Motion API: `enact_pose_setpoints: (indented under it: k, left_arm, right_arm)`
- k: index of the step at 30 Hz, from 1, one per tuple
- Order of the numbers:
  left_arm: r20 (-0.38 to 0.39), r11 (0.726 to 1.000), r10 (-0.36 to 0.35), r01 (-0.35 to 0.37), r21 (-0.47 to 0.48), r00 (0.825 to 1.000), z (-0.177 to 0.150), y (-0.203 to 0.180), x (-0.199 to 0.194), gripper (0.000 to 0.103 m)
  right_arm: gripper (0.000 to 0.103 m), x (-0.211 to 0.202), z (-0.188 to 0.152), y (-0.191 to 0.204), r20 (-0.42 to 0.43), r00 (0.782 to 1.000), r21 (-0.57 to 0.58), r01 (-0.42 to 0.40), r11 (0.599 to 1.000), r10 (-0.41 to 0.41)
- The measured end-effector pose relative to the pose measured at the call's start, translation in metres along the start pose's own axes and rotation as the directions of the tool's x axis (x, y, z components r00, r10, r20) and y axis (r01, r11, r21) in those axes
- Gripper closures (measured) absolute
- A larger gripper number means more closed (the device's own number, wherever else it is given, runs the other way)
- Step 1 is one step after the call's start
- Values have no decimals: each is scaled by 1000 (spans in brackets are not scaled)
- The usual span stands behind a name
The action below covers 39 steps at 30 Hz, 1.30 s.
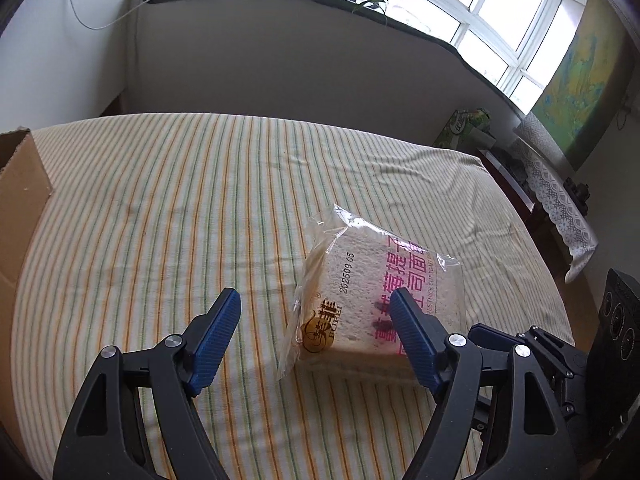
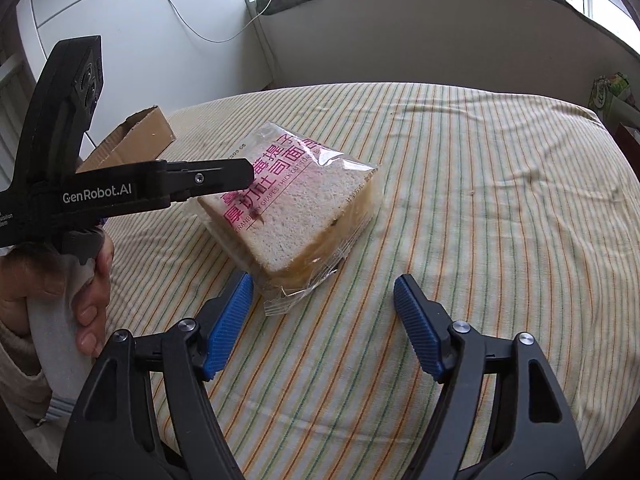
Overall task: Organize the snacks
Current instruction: 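Close both grippers on the bagged bread loaf from opposite sides, then lift the bread loaf with both grippers, carry it over the box, and release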
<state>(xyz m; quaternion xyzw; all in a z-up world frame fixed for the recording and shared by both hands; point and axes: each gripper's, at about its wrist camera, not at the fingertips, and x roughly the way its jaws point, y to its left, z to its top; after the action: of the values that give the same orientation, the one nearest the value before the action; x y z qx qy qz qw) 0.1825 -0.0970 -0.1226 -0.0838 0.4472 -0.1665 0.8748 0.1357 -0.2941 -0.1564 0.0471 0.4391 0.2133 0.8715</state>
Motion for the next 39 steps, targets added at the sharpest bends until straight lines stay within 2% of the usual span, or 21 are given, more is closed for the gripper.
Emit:
enact_pose_setpoints:
  k: [12,13,14,15,16,21,24,39]
  left_arm:
    - [-25,998,-55,56,22,998,5,-2,12,26]
    - [-26,998,-59,59,28,998,5,-2,12,26]
    - [-24,997,-64,65,36,998,5,-3,14,28]
    - [-21,996,-80,81,44,997,5,-4,14,38]
    - [-17,994,-95,95,51,995,4,-6,15,40]
    - [33,995,-82,79,64,996,0,-10,17,40]
    - [30,994,-95,94,51,995,2,-7,18,40]
    - [31,994,-80,77,76,996,1,-18,15,41]
  right_arm:
    - [27,15,13,10,-4,1000,-54,-12,998,12]
    - [30,16,13,11,-3,1000,-60,-11,998,11]
    - [35,17,13,13,-3,1000,-67,-12,998,12]
    - [37,19,14,15,-3,1000,-75,-14,997,14]
    - [38,21,14,17,-1,1000,-84,-4,996,4]
    - [38,24,15,20,11,1000,-99,16,995,-15]
    - [39,24,15,19,12,1000,-96,14,995,-13]
    - [41,14,11,19,55,998,-86,24,996,-19]
